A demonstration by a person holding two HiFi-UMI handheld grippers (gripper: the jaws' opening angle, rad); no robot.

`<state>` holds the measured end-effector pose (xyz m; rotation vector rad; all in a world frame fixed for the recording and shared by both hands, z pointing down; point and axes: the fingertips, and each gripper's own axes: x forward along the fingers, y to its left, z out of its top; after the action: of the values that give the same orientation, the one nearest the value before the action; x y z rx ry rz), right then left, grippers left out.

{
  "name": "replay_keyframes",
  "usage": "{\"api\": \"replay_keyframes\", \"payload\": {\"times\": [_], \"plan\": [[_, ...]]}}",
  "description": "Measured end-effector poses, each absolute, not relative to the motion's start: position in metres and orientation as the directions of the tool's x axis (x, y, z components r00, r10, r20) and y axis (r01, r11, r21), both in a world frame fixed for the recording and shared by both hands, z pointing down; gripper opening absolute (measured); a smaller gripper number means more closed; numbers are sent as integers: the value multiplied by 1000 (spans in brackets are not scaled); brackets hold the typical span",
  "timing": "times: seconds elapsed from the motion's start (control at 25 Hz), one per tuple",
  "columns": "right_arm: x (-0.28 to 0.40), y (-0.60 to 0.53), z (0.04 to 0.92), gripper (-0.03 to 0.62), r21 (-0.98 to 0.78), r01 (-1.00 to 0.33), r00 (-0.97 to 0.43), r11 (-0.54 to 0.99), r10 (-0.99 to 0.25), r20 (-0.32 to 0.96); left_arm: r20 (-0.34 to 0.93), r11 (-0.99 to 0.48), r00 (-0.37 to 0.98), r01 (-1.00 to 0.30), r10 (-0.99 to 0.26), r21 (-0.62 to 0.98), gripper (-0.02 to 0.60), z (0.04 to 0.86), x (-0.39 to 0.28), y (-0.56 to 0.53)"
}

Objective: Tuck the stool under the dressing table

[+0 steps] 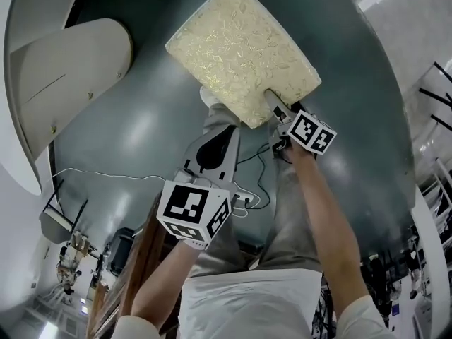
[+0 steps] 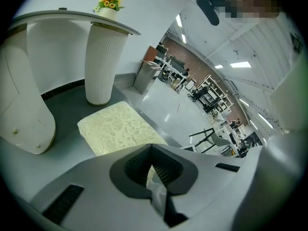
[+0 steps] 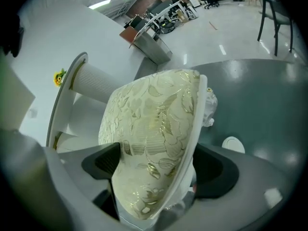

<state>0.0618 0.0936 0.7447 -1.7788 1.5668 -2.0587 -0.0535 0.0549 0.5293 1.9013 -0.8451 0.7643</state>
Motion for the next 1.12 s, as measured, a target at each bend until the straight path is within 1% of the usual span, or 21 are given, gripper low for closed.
{"api": "replay_keyframes", "payload": {"times": [0.28,0.6,1.12], "plan": [[59,89,742,477,-650,-570,-354,-504,-563,747,778,-350,578,-802,-247,485,9,532,-60,54],[48,63,743,477,-651,-585,-358,-484,-565,743,773,-326,570,-813,-278,482,9,531,-70,38],[13,23,745,477,-660,-569,-371,-491,-563,739,774,-289,554,-829,-305,479,9,535,-90,7]]}}
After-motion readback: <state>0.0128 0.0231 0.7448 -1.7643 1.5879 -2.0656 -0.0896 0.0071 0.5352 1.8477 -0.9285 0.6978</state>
